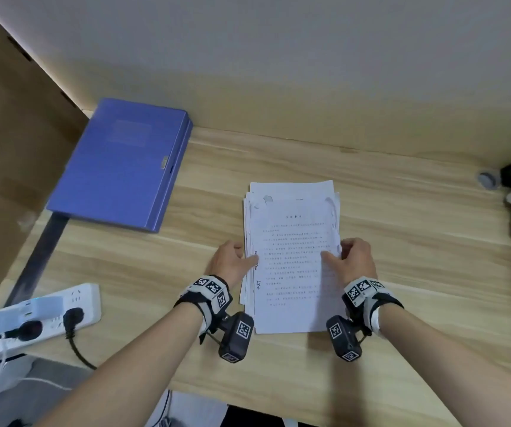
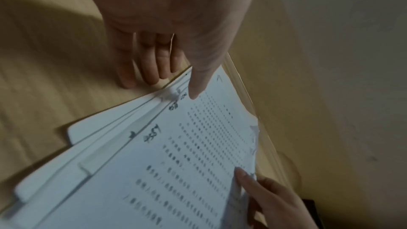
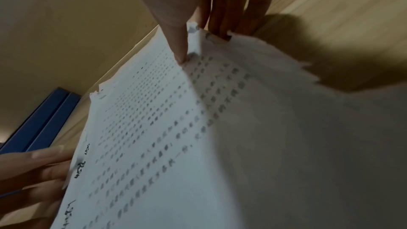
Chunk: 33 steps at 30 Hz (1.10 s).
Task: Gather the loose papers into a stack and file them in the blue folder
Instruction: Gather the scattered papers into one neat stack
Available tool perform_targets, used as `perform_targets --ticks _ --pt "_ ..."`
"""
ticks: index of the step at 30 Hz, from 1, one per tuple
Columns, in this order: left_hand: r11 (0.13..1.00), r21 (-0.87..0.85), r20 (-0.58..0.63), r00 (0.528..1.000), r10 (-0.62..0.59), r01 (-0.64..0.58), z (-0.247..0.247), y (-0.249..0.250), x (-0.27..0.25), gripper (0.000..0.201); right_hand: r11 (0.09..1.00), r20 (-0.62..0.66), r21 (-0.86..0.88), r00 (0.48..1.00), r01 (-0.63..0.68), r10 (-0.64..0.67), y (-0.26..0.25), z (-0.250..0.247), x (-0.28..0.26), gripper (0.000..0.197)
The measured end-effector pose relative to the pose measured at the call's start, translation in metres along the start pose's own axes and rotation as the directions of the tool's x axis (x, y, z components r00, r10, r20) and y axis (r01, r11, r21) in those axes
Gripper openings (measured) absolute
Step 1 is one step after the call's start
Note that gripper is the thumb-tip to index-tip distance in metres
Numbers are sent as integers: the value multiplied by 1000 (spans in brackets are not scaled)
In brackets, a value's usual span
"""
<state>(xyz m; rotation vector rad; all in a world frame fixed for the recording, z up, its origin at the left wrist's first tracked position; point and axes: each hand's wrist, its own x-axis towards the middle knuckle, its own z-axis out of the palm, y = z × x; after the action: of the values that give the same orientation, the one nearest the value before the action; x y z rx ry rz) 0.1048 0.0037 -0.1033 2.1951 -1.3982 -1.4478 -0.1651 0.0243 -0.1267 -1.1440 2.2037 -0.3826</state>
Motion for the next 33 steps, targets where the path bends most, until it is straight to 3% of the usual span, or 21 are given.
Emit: perform_targets --ticks 2,6,9,13,18,24,33 --pt "1000 -4 23 1000 12 -11 1 7 3 52 999 52 24 998 -48 46 -2 0 0 60" --pt "1000 -25 26 1000 -17 18 7 17 8 27 997 160 -43 985 -61 67 -9 2 -1 45" --pt "995 -97 50 999 -23 28 8 17 12 22 983 202 136 975 -123 94 -10 4 -7 23" --pt "968 -250 122 992 14 17 -3 32 11 32 891 269 426 962 -154 37 -22 -17 -22 28" --pt "890 -431 70 977 200 -151 -47 90 0 45 807 153 590 984 -19 -88 -57 -71 -27 30" --pt "805 -463 17 904 427 -371 -84 151 -31 24 702 -85 682 975 205 -203 -96 -136 -33 27" --pt "787 -490 33 895 446 -374 -56 121 -48 39 672 -4 714 961 197 -277 -72 -129 -55 31"
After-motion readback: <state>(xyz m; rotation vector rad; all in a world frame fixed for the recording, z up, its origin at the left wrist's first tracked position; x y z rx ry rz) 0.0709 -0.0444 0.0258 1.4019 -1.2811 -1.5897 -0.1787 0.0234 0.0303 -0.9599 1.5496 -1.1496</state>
